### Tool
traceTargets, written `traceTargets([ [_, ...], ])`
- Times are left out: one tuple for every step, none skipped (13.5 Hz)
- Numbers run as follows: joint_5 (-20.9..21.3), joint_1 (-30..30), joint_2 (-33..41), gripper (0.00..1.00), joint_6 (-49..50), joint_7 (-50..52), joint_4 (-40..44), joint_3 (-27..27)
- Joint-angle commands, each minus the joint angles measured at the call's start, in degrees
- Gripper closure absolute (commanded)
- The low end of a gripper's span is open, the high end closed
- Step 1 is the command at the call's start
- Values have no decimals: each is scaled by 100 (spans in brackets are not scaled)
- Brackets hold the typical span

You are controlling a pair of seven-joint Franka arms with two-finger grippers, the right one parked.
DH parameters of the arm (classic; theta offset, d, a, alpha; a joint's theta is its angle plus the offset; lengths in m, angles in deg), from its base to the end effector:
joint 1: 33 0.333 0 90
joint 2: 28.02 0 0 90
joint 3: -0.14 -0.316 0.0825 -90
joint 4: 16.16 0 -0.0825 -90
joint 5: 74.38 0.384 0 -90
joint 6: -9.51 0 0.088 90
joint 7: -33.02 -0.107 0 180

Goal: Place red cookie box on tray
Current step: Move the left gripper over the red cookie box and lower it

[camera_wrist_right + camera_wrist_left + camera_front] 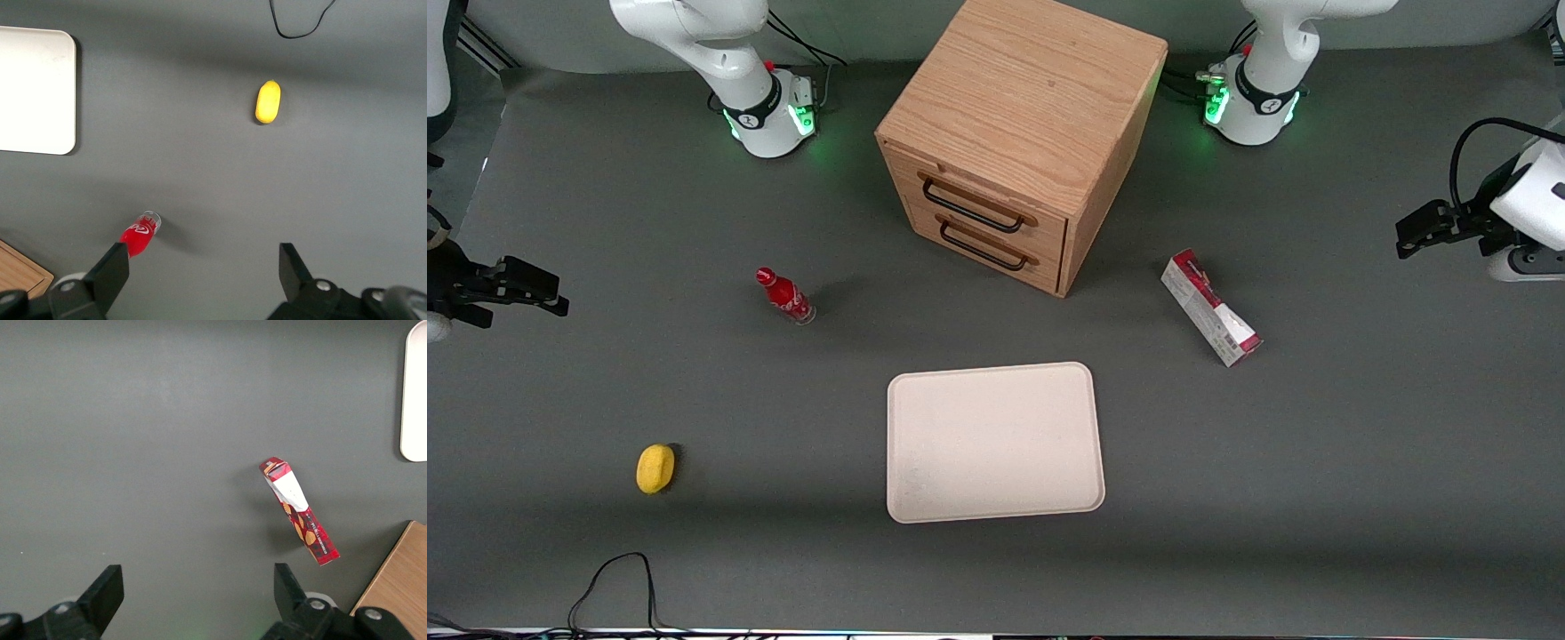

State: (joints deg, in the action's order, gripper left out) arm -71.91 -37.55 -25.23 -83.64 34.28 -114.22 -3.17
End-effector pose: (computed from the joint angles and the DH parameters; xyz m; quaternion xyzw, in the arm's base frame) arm 0.5410 -0.0066 0.5894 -0.9996 0.0015 0.0181 0.0205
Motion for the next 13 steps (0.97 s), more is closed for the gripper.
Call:
traceTargets([
  [-88, -72, -200, 0, 183, -11, 331, -73],
  [-80, -72, -209, 0, 192, -38, 401, -82],
  [-62, -64, -226, 0, 192, -56, 419, -82],
  [-62, -63, -244, 0, 192, -82, 419, -82],
  [-62, -55, -244, 0, 192, -74, 419, -82],
  [-62, -63, -270, 0, 131, -65, 419, -82],
  [-62, -81, -305, 0, 43, 14, 446, -82],
  [-45, -90, -393, 0, 8, 23, 594, -82],
  [-18, -81, -515, 0, 112, 14, 752, -65],
  [-53, -46, -534, 0, 130, -64, 745, -82],
  [-114, 15, -543, 0, 139, -65, 736, -91],
  [-97, 50, -543, 0, 157, -65, 736, -82],
  [-54, 25, -534, 0, 244, -47, 753, -65],
])
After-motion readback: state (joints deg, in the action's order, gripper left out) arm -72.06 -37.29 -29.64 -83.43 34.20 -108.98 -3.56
